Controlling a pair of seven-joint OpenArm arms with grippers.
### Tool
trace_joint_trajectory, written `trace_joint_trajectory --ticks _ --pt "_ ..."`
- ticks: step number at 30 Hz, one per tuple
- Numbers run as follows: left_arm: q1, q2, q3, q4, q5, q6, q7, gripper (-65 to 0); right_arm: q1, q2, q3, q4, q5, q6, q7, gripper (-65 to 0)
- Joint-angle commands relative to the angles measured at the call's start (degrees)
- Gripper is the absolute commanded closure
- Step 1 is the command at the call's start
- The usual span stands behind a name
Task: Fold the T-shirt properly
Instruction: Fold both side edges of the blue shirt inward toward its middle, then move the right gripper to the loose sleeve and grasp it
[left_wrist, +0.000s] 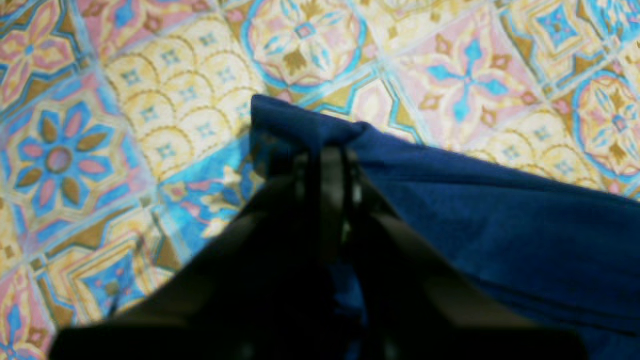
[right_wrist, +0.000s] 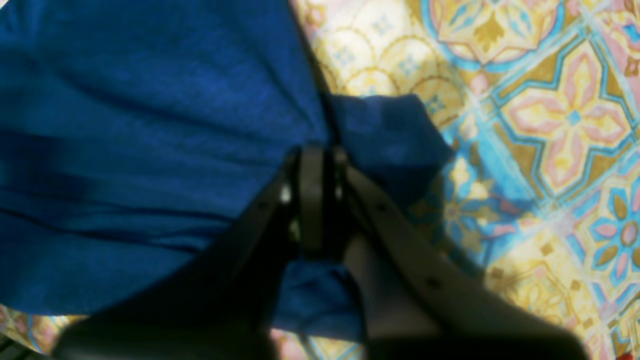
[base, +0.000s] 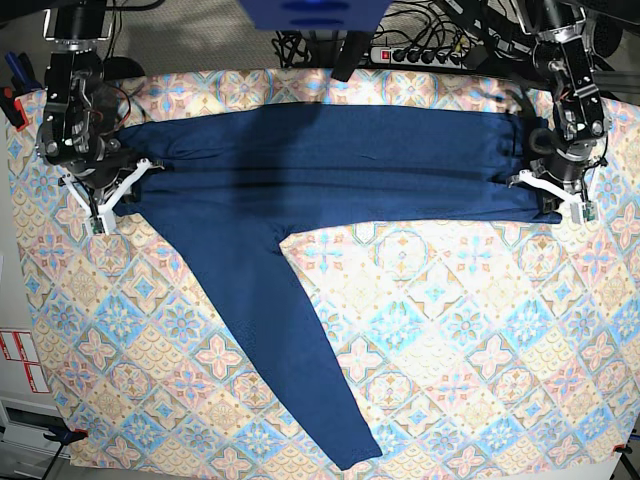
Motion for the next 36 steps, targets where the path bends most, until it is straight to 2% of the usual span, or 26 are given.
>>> trace_joint_trajectory --ticks 1,4,17,24,29,33,36 --pt "-0.10 -0.91 -0.19 0.90 -0.01 -0.11 -1.20 0.0 0.31 0.98 0.30 0.85 0.18 -0.13 0.98 -0.1" --pt "0.16 -0.64 -0.11 0.81 0.16 -0.11 -0.84 0.0 0.22 0.98 0.21 0.85 0.18 -0.13 0.89 -0.2" --pt "0.51 -0.82 -0.11 0.73 0.25 -0.11 10.67 -1.3 -0.57 0.98 0.21 0.85 0.09 -0.13 0.89 -2.0" --pt "0.51 -1.00 -0.46 0.81 -0.19 -0.11 12.78 -21.8 -0.57 0.98 0.48 0.94 0.09 -0.13 0.89 -12.6" --pt "0.25 -0.56 -3.09 1.25 -0.80 -0.02 12.34 -37.7 -0.13 0.98 0.92 1.03 0.00 -0.22 1.51 -13.9" --pt "-0.89 1.03 -8.72 2.13 -6.87 -0.02 12.25 -50.1 3.30 0.28 2.50 1.03 0.00 -0.22 1.33 -13.9" --pt "-0.89 0.94 -11.27 3.72 -11.79 -0.02 12.25 -54.2 8.13 -1.39 2.32 0.77 0.00 -0.22 0.98 -13.9"
